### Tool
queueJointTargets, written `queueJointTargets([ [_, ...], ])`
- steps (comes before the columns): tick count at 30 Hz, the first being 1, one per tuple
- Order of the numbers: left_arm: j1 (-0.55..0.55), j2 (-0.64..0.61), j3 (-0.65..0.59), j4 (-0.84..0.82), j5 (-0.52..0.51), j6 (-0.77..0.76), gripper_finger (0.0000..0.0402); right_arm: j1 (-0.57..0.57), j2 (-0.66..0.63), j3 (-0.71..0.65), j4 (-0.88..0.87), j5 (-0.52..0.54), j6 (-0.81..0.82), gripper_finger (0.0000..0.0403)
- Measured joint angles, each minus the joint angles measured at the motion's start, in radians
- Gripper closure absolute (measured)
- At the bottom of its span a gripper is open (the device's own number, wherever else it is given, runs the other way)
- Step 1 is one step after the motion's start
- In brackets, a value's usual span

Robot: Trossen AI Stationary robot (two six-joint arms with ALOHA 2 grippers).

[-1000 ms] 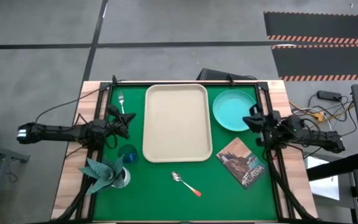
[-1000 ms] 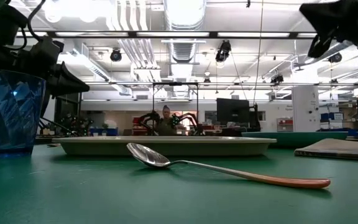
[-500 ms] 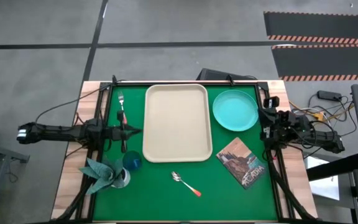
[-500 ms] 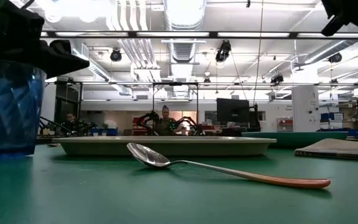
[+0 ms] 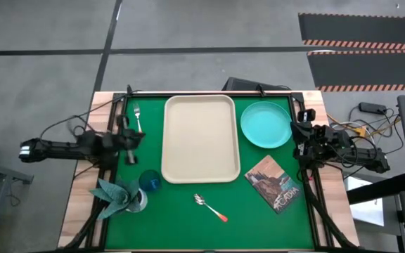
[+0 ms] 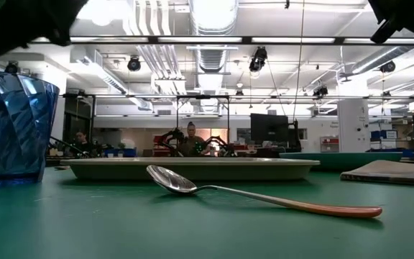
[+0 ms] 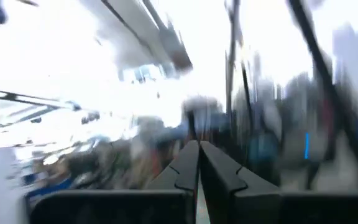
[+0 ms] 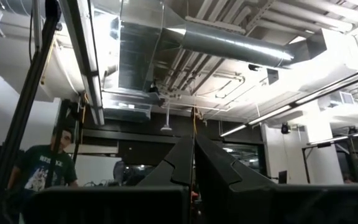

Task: Pick and place plate/cup/fork/spoon on tray
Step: Put the blue cup on the top right of the white serving tray

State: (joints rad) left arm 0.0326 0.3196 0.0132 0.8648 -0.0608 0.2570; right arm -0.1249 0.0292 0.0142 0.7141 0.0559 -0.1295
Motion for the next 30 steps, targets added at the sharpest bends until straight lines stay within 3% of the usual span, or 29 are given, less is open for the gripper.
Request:
queueJointTargets([
  [3,0.000,-0.001,-0.001,0.173,0.001,-0.219,0.0402,0.000,0.005,0.014,-0.008,0.000,-0.001,0.0394],
  [5,0.000,-0.005,-0.001,0.224,0.002,-0.411,0.0402,0.000,0.007,0.023,-0.007,0.000,-0.002,0.0394],
  [7,0.000,-0.009,0.000,0.244,-0.002,-0.500,0.0402,0.000,0.012,0.026,-0.011,0.000,-0.002,0.0394],
  [30,0.000,0.001,0.011,0.243,0.000,-0.522,0.0402,0.000,0.015,0.160,-0.313,-0.001,-0.002,0.0394],
])
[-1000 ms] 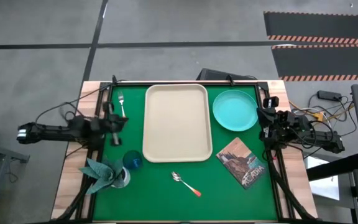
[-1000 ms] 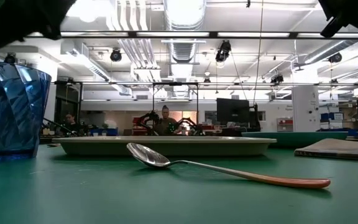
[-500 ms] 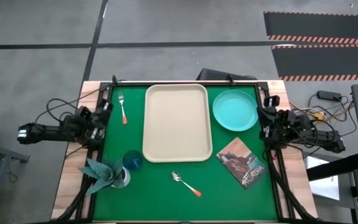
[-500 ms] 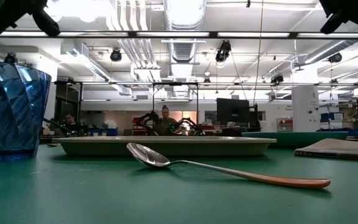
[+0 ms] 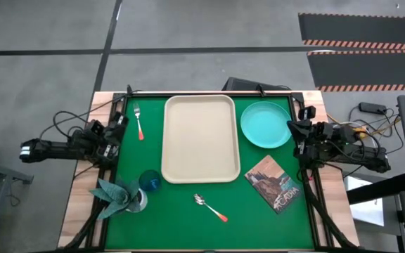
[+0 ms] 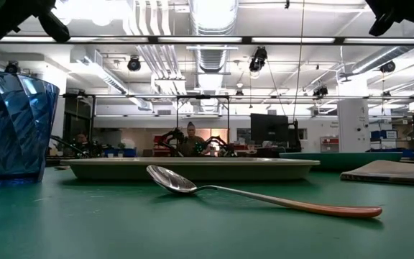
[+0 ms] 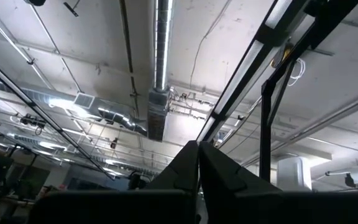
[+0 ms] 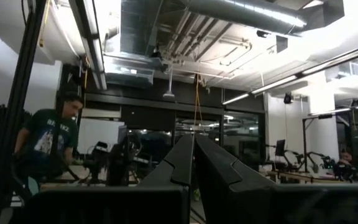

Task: Pick and place plate/cup/fork/spoon on tray
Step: Put the blue cup on the top right of the white serving tray

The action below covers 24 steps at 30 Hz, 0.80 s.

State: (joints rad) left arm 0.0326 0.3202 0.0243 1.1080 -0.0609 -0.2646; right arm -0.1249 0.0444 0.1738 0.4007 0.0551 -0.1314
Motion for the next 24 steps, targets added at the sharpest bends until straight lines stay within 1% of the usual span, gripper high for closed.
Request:
queueJointTargets([
  [4,-0.001,0.055,0.042,-0.034,-0.002,-0.036,0.0402,0.000,0.000,0.000,-0.003,0.000,0.000,0.0394],
  [6,-0.001,0.092,0.073,-0.074,-0.022,-0.048,0.0402,0.000,0.000,0.000,-0.007,0.000,0.000,0.0394],
  [11,0.000,0.196,0.179,-0.247,-0.099,-0.128,0.0402,0.000,0.000,0.000,-0.051,0.000,-0.007,0.0394],
  [14,0.000,0.238,0.258,-0.359,-0.105,-0.185,0.0402,0.000,0.001,0.000,-0.074,0.001,-0.027,0.0394],
  [20,-0.001,0.344,0.451,-0.708,-0.119,-0.286,0.0402,0.000,0.002,0.000,-0.083,0.051,-0.034,0.0394],
  [24,-0.002,0.419,0.599,-1.023,-0.149,-0.387,0.0402,0.000,0.002,0.000,-0.086,0.052,-0.037,0.0394],
])
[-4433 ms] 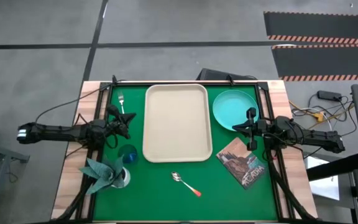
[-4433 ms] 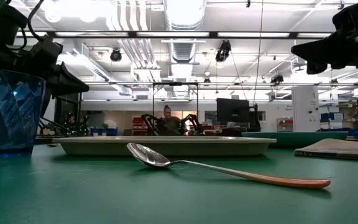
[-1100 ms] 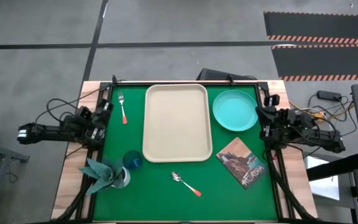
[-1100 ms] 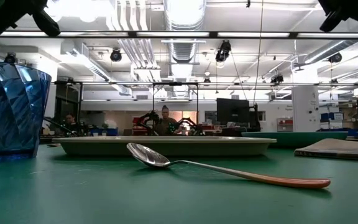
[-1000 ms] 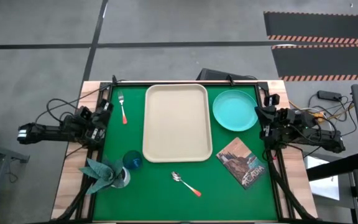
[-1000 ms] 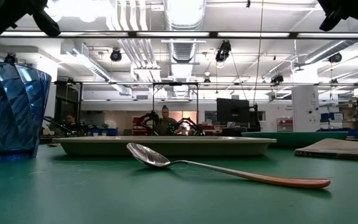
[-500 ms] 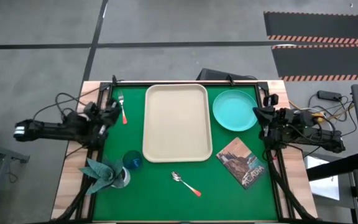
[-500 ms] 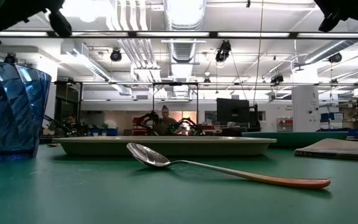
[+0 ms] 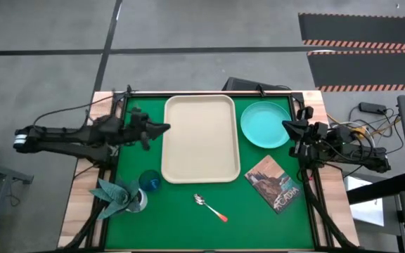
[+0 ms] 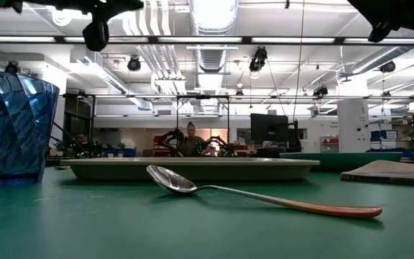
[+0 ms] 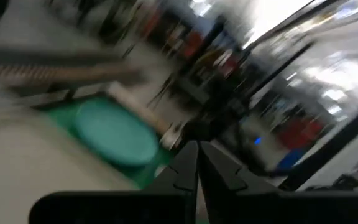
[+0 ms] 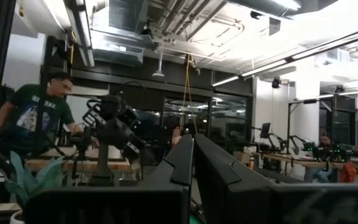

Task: Pick and place plate/cup/fork/spoon on tray
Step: Put the blue cup on the top right of the white serving tray

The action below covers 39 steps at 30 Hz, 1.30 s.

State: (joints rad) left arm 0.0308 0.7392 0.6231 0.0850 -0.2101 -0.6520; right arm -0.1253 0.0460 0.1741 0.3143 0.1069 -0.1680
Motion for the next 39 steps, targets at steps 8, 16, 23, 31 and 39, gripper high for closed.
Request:
queueJointTargets([
  [8,-0.021,0.180,0.348,-0.755,-0.006,-0.255,0.0402,0.000,0.002,0.000,-0.004,0.001,-0.008,0.0394],
  [16,-0.156,0.425,0.590,-1.227,0.063,-0.405,0.0402,0.000,0.002,0.000,-0.004,0.002,-0.015,0.0394],
  [23,-0.266,0.618,0.750,-1.607,0.178,-0.567,0.0402,0.000,0.002,0.000,-0.025,0.026,-0.016,0.0394],
  [31,-0.359,0.691,0.759,-1.642,0.255,-0.695,0.0402,0.000,0.002,0.000,-0.032,0.054,-0.006,0.0394],
  [39,-0.372,0.773,0.758,-1.640,0.258,-0.755,0.0402,0.000,0.003,0.000,-0.036,0.054,-0.001,0.0394],
])
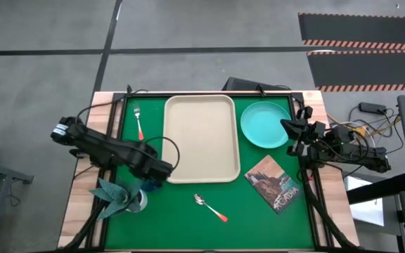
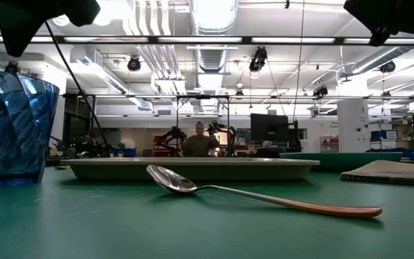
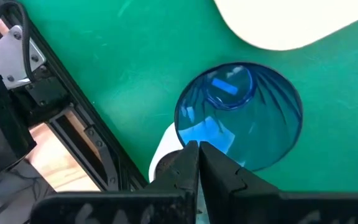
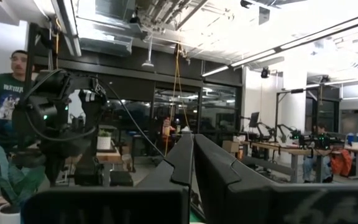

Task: Pick and place plate/cup/fork/spoon on tray
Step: Put the blue cup on the top right of the white serving tray

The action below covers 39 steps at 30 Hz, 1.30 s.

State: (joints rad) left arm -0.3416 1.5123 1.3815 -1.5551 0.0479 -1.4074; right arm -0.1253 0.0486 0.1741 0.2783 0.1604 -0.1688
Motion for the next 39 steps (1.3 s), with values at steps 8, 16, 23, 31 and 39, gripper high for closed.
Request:
queueJointTargets([
  [8,0.001,0.026,0.000,0.000,0.000,0.001,0.0401,0.000,0.000,0.000,-0.008,0.000,0.000,0.0394],
  [16,0.002,0.010,0.000,0.003,-0.028,0.000,0.0354,0.000,0.000,0.000,-0.012,0.000,0.004,0.0394],
  [23,0.002,0.010,-0.007,0.006,-0.061,0.019,0.0296,0.000,0.000,0.000,-0.013,-0.001,0.003,0.0394],
  [31,0.005,-0.021,-0.017,0.001,-0.065,0.035,0.0288,0.000,0.000,0.000,-0.013,-0.001,0.003,0.0394],
  [39,0.027,-0.069,-0.064,0.041,-0.090,0.084,0.0288,0.000,0.000,0.000,-0.013,-0.001,0.004,0.0394],
])
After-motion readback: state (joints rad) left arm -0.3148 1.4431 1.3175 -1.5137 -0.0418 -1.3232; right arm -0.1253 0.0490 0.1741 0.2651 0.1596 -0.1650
